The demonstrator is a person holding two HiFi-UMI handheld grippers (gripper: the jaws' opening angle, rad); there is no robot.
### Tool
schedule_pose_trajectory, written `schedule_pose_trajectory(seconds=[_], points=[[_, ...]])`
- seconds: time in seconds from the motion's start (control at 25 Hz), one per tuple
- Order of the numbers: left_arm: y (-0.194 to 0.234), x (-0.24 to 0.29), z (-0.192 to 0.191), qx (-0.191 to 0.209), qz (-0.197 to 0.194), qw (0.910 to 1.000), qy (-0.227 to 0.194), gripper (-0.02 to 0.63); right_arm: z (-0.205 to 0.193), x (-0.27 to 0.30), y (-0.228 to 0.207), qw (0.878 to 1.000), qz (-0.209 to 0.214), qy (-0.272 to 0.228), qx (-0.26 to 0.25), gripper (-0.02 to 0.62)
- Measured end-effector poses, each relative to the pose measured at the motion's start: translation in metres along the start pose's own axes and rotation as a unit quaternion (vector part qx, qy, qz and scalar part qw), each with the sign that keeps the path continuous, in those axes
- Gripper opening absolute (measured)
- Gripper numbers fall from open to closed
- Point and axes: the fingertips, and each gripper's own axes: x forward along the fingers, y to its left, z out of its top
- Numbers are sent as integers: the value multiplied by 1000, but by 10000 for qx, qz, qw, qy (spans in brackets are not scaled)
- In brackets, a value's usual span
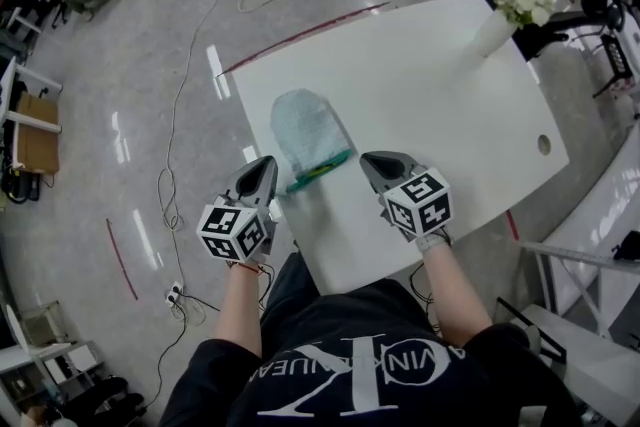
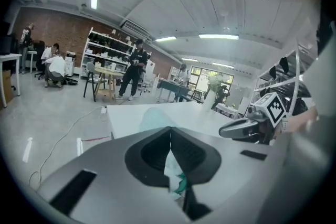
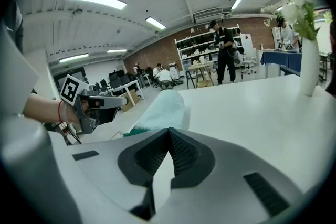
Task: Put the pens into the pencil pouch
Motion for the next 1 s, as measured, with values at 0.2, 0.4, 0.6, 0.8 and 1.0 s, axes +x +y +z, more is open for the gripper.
schedule_pose_trajectory(seconds=[0.2,0.4,0.6,0.8,1.0], points=[[5,-13,21,159,224,9987,-436,5,27,-15,-4,9986,-69,-501,-157,9],[10,-24,54,471,423,9944,-841,5,65,-31,-4,9927,-144,-1127,-411,9],[10,-39,91,635,548,9877,-1320,4,100,-47,2,9841,-141,-1659,-624,9],[6,-48,117,717,654,9811,-1676,4,120,-57,5,9776,-115,-1966,-739,9],[7,-59,135,849,737,9743,-1951,5,134,-64,11,9727,-142,-2159,-834,9]])
